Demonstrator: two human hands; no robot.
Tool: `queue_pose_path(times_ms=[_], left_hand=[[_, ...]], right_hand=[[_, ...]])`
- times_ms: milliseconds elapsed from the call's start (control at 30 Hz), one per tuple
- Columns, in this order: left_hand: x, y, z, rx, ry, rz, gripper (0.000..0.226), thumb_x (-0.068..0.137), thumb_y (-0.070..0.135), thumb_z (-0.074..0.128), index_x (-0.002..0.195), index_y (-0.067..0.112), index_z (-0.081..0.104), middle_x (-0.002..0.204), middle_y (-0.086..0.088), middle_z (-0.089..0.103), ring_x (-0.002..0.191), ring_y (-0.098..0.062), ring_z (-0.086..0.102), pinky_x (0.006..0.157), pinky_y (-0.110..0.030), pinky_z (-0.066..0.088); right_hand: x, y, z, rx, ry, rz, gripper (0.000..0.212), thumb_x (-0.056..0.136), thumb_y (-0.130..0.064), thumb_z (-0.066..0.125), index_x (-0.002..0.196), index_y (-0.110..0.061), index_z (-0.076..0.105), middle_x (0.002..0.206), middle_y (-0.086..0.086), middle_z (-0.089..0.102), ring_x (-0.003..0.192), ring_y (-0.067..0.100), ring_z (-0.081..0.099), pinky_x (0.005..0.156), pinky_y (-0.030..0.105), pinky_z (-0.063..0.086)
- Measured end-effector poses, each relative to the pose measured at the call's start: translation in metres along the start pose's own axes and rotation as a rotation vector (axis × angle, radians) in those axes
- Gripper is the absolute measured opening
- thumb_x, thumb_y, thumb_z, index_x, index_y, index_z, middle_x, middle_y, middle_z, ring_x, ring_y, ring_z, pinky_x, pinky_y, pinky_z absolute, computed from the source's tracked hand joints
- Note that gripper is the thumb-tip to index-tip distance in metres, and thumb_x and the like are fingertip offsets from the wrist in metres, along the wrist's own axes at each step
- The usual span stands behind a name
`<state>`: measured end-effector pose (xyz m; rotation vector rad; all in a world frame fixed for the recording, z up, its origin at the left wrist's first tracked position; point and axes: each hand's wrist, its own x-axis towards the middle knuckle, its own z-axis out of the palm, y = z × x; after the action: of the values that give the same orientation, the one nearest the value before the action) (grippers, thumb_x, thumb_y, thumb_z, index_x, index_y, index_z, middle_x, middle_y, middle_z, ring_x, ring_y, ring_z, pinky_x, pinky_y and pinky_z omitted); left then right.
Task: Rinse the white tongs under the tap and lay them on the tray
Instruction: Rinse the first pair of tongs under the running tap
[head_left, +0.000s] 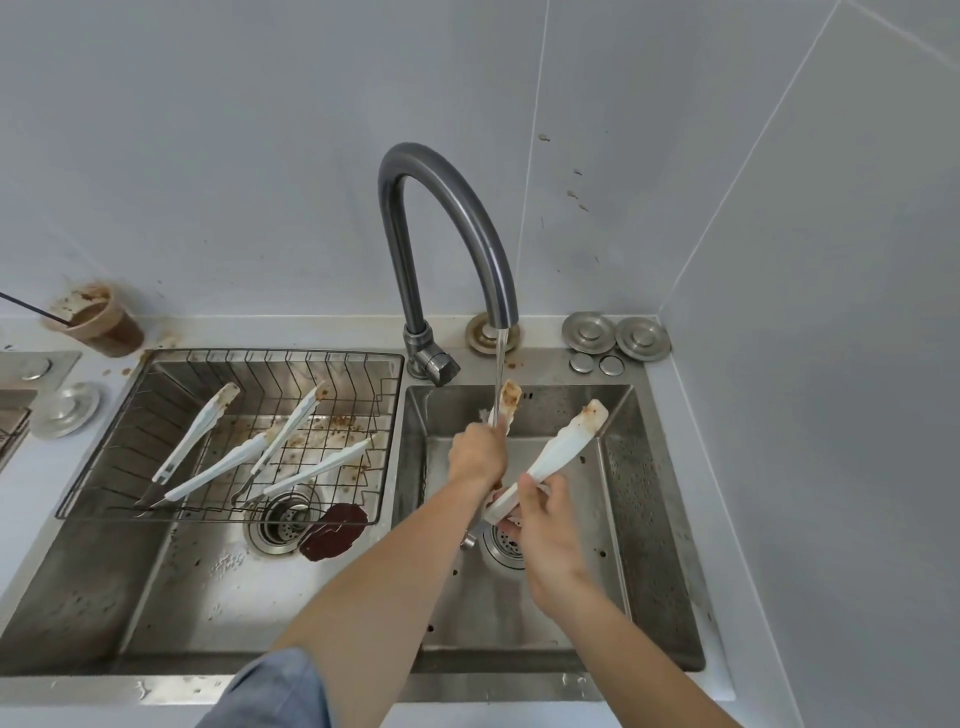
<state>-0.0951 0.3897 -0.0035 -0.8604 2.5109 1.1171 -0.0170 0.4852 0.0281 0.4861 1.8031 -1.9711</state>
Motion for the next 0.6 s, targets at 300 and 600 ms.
queue_pose_path(times_ms=[300, 600], left_hand=[[-0.013, -0.02, 0.0, -0.378, -0.122, 0.063, 0.034, 0.1, 0.029, 0.032, 0.091, 0.006, 0.056, 0.068, -0.005, 0.052, 0.053, -0.019, 0.047, 0.054, -0.03, 0.04], [-0.009, -0.014, 0.002, -0.236, -0.103, -0.062, 0.051, 0.098, 0.043, 0.035, 0.087, 0.003, 0.065, 0.088, -0.015, 0.066, 0.077, -0.03, 0.064, 0.068, -0.033, 0.049]], right_hand=[[-0.008, 0.003, -0.007, -0.022, -0.013, -0.026, 0.009, 0.101, -0.023, 0.038, 0.097, -0.021, 0.046, 0.09, 0.008, 0.065, 0.077, 0.014, 0.067, 0.068, 0.024, 0.056], [-0.011, 0.003, 0.001, -0.1, -0.018, -0.019, 0.009, 0.101, -0.026, 0.038, 0.097, -0.021, 0.044, 0.1, 0.017, 0.064, 0.083, 0.022, 0.064, 0.069, 0.031, 0.057]])
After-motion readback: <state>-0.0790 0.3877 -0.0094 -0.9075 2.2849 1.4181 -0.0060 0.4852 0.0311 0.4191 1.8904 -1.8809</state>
